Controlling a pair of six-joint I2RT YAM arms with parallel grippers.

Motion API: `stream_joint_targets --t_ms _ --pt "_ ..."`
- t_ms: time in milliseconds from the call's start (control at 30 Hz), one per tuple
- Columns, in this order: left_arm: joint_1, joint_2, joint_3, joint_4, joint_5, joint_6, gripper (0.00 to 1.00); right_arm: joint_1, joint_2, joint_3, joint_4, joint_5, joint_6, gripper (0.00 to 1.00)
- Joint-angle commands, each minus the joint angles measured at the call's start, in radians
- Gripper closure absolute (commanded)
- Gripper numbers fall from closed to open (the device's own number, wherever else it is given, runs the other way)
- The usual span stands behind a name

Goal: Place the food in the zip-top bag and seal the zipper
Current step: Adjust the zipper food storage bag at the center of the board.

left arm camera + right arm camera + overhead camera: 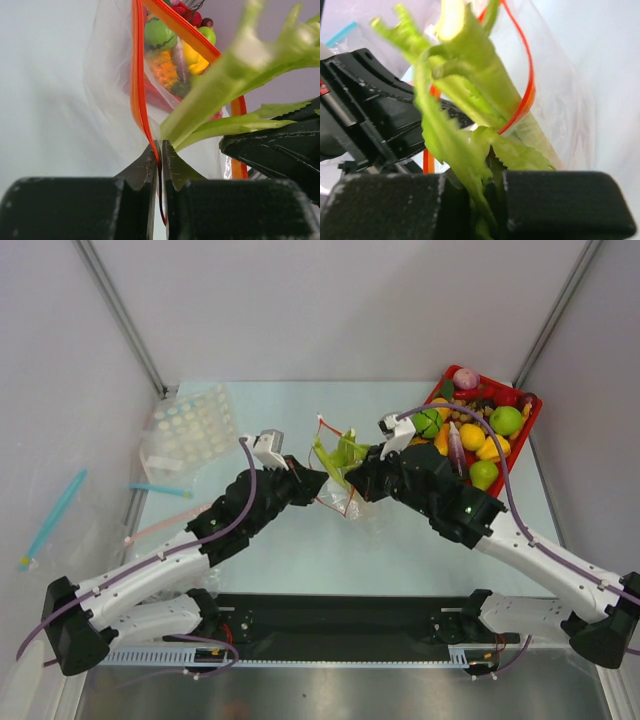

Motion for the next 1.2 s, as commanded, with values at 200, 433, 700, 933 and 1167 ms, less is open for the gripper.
stream_joint_targets --t_ms 200,433,700,933,1167 --pt "0.002 0.031 0.041 -0.016 -0.034 0.034 0.87 -0.021 0.120 0.018 -0.166 0.035 -0.111 1.00" --pt "0.002 0.151 0.055 0.025 -0.011 0.031 0.93 -0.009 0.092 -0.043 -0.111 0.064 -0.133 0.96" --pt "0.002 0.219 0.092 0.060 0.168 0.053 0.92 0.004 -0.017 -0.022 -0.100 0.049 -0.145 0.99" --pt "0.000 0.159 0.112 0.021 0.194 0.103 0.90 -0.001 -0.057 -0.029 -0.108 0.014 -0.124 0.99" --pt "-0.001 0.171 0.133 0.020 0.265 0.139 0.78 -0.002 -0.033 -0.078 -0.068 0.026 -0.118 0.99"
